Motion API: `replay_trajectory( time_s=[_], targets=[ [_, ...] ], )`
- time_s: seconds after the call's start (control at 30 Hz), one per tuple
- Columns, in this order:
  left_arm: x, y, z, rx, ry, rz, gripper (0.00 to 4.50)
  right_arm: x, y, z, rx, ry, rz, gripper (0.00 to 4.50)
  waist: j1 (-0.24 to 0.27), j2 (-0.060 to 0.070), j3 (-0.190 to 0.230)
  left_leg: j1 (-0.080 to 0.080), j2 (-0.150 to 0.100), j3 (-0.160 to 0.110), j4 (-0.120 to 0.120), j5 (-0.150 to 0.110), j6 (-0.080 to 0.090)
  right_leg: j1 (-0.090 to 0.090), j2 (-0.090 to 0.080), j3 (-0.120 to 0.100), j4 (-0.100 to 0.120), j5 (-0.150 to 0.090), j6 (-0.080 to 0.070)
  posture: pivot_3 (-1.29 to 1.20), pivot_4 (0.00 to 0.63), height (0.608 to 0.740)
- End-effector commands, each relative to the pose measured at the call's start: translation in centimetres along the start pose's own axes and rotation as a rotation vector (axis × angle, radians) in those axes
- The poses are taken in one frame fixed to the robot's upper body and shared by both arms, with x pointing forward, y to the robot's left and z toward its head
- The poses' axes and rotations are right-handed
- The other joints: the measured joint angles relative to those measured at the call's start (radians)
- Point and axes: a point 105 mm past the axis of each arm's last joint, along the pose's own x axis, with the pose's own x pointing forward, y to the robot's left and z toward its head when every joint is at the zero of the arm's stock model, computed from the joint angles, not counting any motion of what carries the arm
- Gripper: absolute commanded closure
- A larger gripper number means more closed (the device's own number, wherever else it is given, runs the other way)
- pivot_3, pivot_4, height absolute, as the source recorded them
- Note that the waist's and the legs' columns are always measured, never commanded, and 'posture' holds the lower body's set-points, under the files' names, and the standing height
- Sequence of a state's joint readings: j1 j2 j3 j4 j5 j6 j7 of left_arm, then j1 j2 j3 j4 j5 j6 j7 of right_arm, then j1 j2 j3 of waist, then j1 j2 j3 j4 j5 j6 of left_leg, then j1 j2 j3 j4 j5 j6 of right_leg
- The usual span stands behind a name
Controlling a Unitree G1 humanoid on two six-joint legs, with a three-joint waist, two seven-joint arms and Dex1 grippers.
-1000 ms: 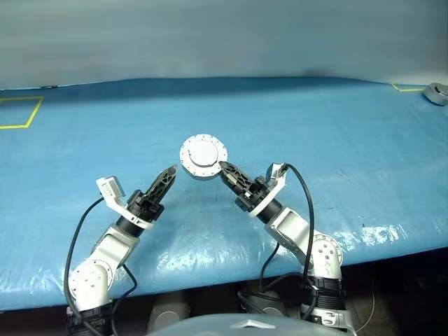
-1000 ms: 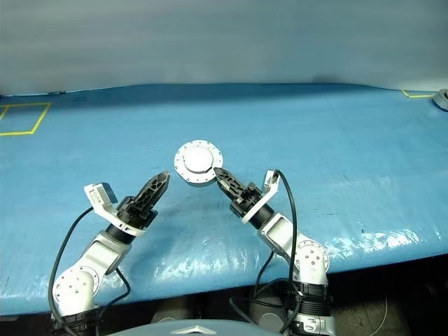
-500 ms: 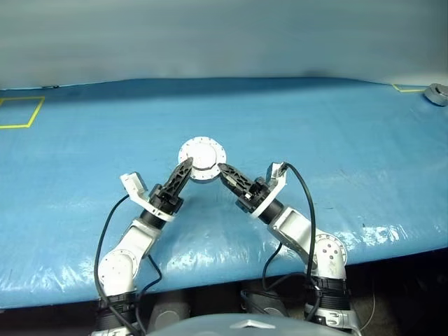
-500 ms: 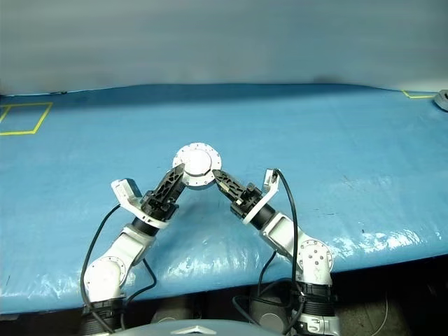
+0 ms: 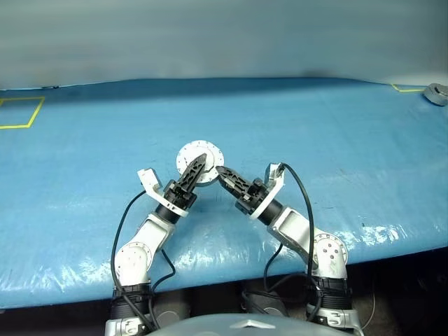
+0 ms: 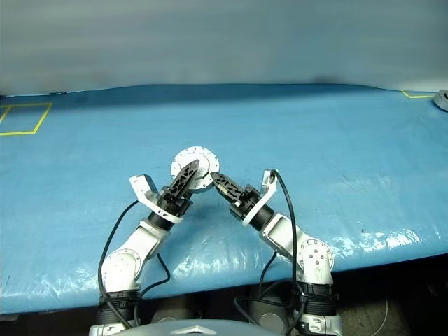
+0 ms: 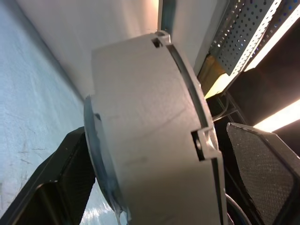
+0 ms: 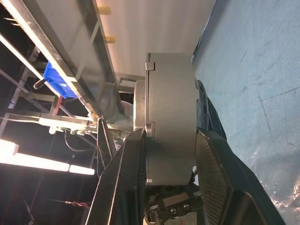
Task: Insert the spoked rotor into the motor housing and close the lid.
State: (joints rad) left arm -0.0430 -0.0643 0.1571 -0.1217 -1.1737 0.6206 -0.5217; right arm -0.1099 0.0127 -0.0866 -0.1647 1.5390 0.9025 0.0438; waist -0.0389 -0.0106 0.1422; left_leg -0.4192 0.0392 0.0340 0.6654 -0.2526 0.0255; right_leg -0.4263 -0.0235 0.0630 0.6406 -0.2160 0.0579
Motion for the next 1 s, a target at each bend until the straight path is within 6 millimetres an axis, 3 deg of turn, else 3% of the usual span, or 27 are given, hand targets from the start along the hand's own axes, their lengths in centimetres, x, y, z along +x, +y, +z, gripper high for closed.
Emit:
replay_trajectory(
  time_s=[0.03, 0.13, 0.2, 0.43, 0.57, 0.67, 1.0],
  targets=[
    [0.6, 0.0, 0.5, 0.011, -0.038, 0.004, 0.62, 0.4, 2.6, 0.1, -0.023, -0.002, 0.112, 3.25, 0.0, 0.0, 0.0, 0.0, 0.0, 0.0, 0.0, 0.0, 0.0, 0.0, 0.0, 0.0, 0.0, 0.0, 0.0, 0.0, 0.15, 0.74],
    [0.6, 0.2, 0.4, 0.004, -0.036, 0.014, 1.57, 0.3, 2.5, 0.1, -0.022, -0.003, 0.109, 3.25, 0.0, 0.0, 0.0, 0.0, 0.0, 0.0, 0.0, 0.0, 0.0, 0.0, 0.0, 0.0, 0.0, 0.0, 0.0, 0.0, 0.15, 0.74],
    [0.7, 0.5, 0.4, 0.001, -0.037, 0.036, 1.83, 0.3, 2.4, 0.1, -0.019, -0.002, 0.106, 3.25, 0.0, 0.0, 0.0, 0.0, 0.0, 0.0, 0.0, 0.0, 0.0, 0.0, 0.0, 0.0, 0.0, 0.0, 0.0, 0.0, 0.15, 0.74],
    [0.7, 1.0, 0.4, 0.013, -0.028, 0.069, 1.84, 0.5, 2.2, -0.2, -0.021, 0.004, 0.099, 3.25, 0.0, 0.0, 0.0, 0.0, 0.0, 0.0, 0.0, 0.0, 0.0, 0.0, 0.0, 0.0, 0.0, 0.0, 0.0, 0.0, 0.15, 0.74],
    [1.1, -0.3, 0.4, -0.001, -0.02, -0.019, 1.84, 0.4, 2.1, -0.1, -0.027, -0.008, 0.093, 3.25, 0.0, 0.0, 0.0, 0.0, 0.0, 0.0, 0.0, 0.0, 0.0, 0.0, 0.0, 0.0, 0.0, 0.0, 0.0, 0.0, 0.15, 0.74],
    [1.3, 0.7, 0.3, 0.009, -0.005, 0.053, 1.84, 0.4, 2.1, -0.1, -0.03, -0.011, 0.089, 3.25, 0.001, 0.0, 0.0, 0.0, 0.0, 0.0, 0.0, 0.0, 0.0, 0.0, 0.0, 0.0, 0.0, 0.0, 0.0, 0.0, 0.15, 0.74],
    [1.6, 1.0, 0.2, 0.03, 0.039, 0.071, 1.84, 0.6, 1.9, 0.1, -0.073, -0.039, 0.059, 3.25, 0.001, 0.0, 0.0, 0.0, 0.0, 0.0, 0.001, 0.0, 0.0, 0.0, 0.0, 0.0, 0.001, 0.0, 0.0, 0.0, 0.15, 0.74]
  ],
)
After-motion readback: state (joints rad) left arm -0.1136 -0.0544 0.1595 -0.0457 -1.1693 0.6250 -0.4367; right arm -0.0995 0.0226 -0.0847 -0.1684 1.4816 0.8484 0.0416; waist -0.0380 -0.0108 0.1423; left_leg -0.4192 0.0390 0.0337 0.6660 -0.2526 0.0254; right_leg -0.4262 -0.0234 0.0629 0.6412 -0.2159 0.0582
